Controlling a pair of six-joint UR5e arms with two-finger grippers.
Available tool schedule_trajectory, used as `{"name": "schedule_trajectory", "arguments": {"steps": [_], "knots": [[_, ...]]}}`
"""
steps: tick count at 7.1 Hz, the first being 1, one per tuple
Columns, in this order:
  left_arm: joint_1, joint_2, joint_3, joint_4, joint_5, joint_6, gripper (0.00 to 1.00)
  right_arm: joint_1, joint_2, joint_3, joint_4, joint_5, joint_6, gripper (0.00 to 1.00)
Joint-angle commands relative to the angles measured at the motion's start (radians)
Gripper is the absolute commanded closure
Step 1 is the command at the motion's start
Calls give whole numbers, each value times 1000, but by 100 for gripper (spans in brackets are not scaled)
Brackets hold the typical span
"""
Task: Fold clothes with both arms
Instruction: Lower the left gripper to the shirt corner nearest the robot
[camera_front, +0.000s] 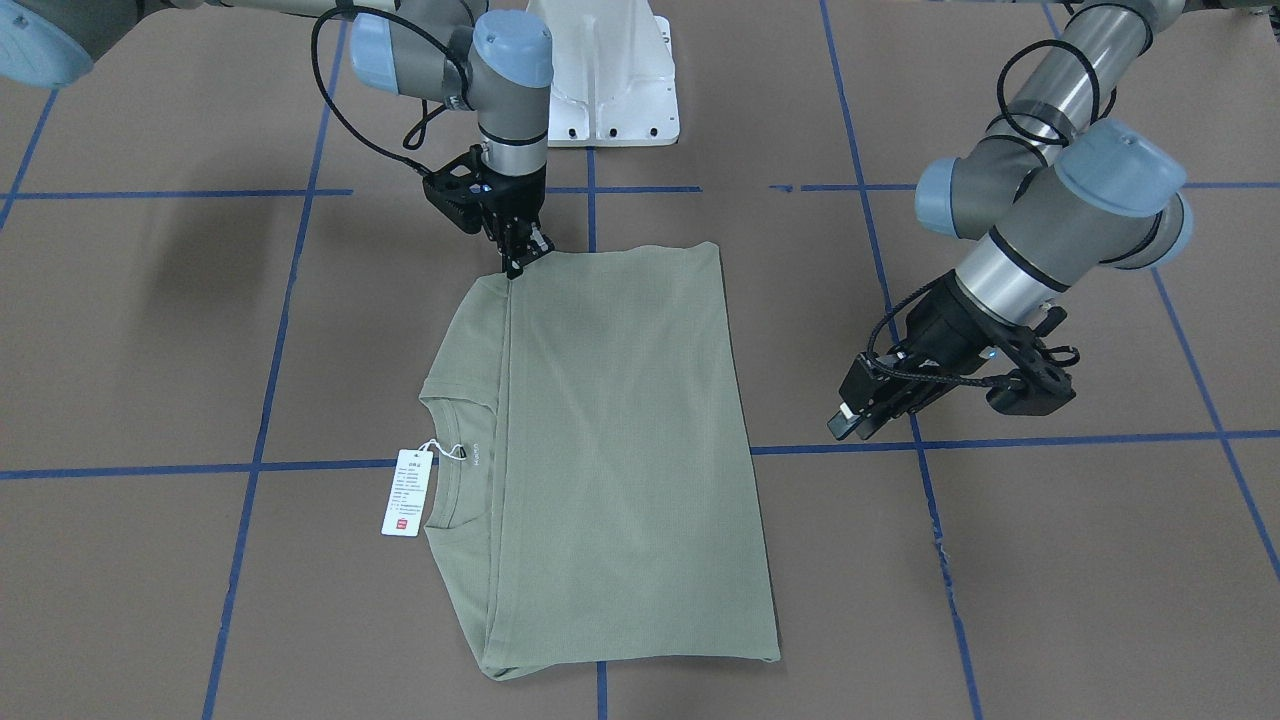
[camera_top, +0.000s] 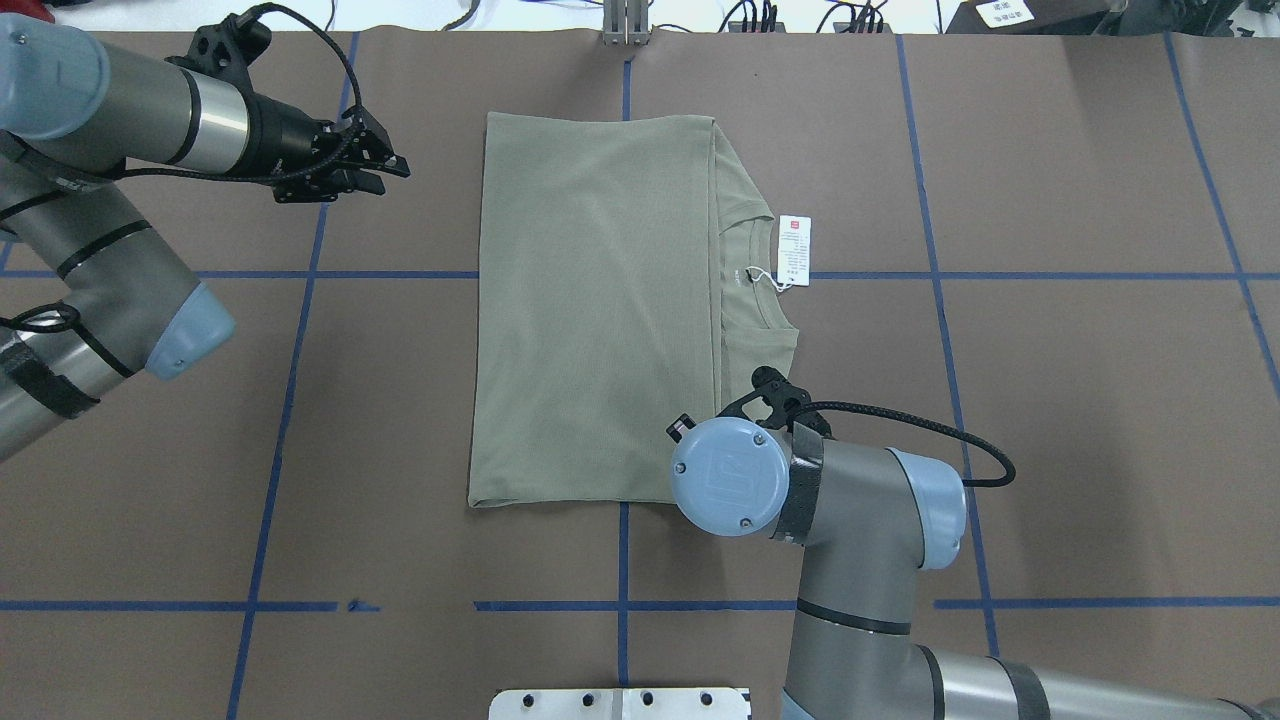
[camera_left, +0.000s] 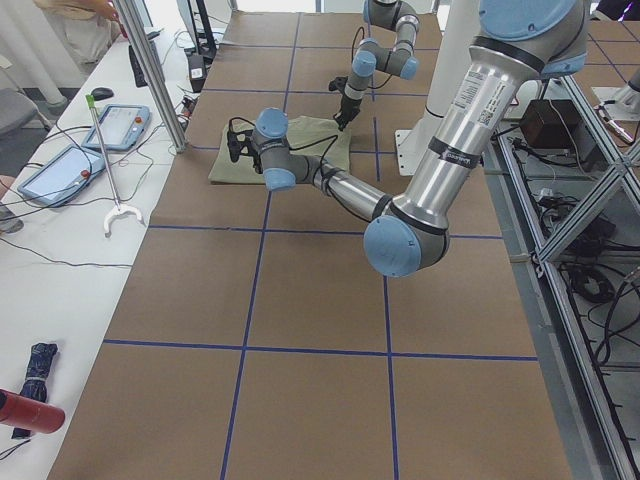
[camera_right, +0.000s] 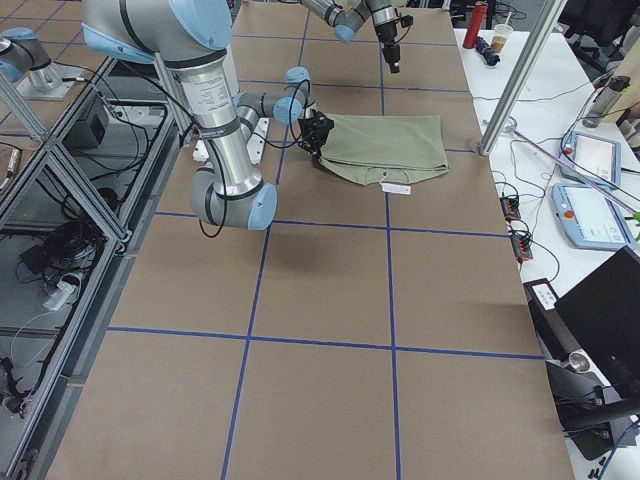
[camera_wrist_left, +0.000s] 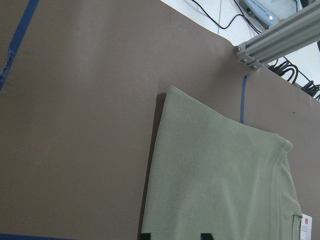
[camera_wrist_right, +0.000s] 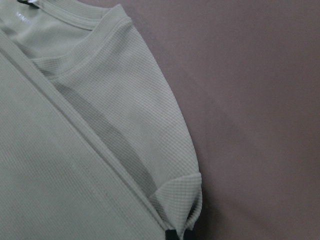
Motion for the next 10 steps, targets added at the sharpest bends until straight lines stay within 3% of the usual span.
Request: {"name": "schedule_trajectory", "arguments": {"steps": [1,3,5,6,10], "knots": [[140,113,-175,40,121,-143,56,4,-4,20,-4,2,0,100],[331,183,-325,192,319,-263,55,5,-26,52,-6,2,0,100],[484,200,-339,243,448,-367,50,7,-32,54,-6,2,0,100],[521,200,-333,264,458,-375,46,7,-32,54,-6,2,0,100],[585,197,-318,266,456,-400,46,8,-33,53,-4,2,0,100]]}}
